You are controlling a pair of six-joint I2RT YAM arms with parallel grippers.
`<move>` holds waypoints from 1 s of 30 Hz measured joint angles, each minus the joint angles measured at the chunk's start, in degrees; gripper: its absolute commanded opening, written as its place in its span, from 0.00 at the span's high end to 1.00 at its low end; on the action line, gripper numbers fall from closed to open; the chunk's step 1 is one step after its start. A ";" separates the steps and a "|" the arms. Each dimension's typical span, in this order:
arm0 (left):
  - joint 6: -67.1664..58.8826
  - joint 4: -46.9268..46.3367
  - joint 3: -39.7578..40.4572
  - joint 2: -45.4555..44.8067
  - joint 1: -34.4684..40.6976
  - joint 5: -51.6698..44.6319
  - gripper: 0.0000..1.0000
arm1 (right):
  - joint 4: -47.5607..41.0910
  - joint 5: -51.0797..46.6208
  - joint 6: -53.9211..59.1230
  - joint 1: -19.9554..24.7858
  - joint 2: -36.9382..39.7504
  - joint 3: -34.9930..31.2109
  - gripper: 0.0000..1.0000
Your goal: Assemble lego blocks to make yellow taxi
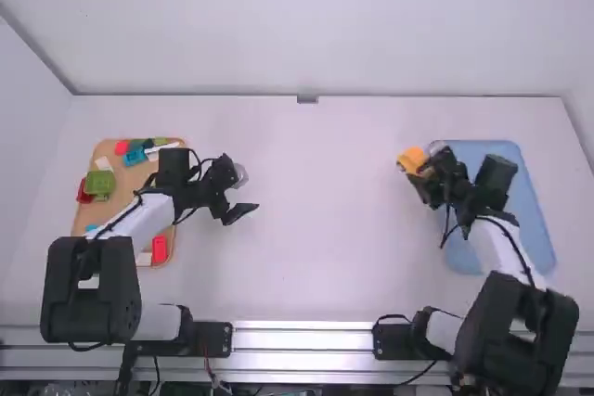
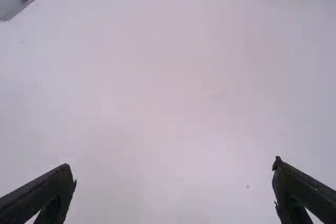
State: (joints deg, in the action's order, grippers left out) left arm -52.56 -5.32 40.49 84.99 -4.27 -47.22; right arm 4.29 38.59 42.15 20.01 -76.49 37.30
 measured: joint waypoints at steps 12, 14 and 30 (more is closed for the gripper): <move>0.94 2.23 0.00 0.00 0.00 0.96 0.01 | 9.35 -9.88 -10.80 17.66 -5.20 -0.04 0.35; 2.38 3.48 0.00 0.02 -0.02 1.01 0.01 | 10.47 -10.25 -12.26 18.23 -9.07 -0.02 0.30; 10.73 6.27 0.00 0.02 0.00 1.03 0.01 | 1.95 -10.69 -18.58 14.34 -10.34 3.43 0.02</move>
State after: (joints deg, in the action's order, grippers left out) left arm -41.82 0.95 40.49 85.01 -4.27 -46.19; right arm 6.24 27.90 23.57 34.35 -86.83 40.73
